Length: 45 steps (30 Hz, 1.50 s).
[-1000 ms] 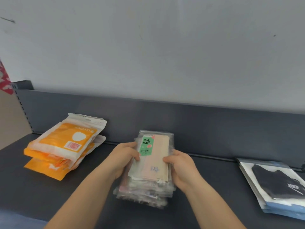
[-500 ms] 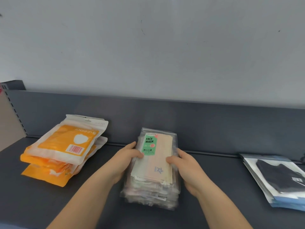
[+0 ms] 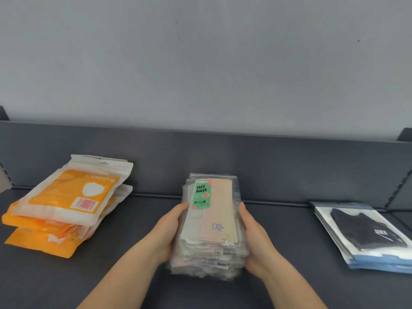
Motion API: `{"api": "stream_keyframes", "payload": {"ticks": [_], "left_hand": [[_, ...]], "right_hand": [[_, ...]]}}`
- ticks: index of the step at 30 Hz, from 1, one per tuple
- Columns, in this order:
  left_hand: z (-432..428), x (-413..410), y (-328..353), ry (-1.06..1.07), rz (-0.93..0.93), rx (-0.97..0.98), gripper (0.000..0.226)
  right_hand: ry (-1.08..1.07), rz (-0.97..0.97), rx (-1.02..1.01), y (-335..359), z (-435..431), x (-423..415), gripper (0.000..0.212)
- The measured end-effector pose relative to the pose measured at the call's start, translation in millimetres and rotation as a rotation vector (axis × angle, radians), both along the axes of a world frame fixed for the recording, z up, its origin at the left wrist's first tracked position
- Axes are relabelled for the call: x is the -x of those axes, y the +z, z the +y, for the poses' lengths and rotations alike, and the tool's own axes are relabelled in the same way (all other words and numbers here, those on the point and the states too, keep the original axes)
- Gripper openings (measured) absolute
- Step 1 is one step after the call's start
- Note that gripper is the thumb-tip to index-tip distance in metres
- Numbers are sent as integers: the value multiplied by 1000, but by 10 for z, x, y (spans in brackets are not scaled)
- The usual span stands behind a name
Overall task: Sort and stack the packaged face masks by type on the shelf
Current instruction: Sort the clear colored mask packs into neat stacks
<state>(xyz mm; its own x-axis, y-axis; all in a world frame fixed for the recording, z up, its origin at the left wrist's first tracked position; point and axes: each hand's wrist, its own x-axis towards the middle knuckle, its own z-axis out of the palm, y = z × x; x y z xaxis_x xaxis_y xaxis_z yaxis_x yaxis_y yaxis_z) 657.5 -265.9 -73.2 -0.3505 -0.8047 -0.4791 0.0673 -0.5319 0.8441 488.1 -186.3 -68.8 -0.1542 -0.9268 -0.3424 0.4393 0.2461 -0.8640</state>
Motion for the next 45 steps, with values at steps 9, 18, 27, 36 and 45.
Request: {"api": "stream_keyframes", "payload": {"ticks": [9, 18, 27, 36, 45], "left_hand": [[260, 734, -39, -10, 93, -40, 43], [382, 1146, -27, -29, 102, -15, 41], [78, 1144, 68, 55, -6, 112, 78], [-52, 1320, 41, -40, 27, 166, 74], [-14, 1238, 30, -17, 125, 202, 66]], "right_hand": [[-142, 87, -43, 40, 287, 632, 47], [-127, 76, -36, 8, 429, 1040, 46], [-32, 50, 4, 36, 298, 1206, 60], [-57, 211, 21, 22, 102, 1192, 56], [-64, 292, 27, 45, 20, 1211, 87]]}}
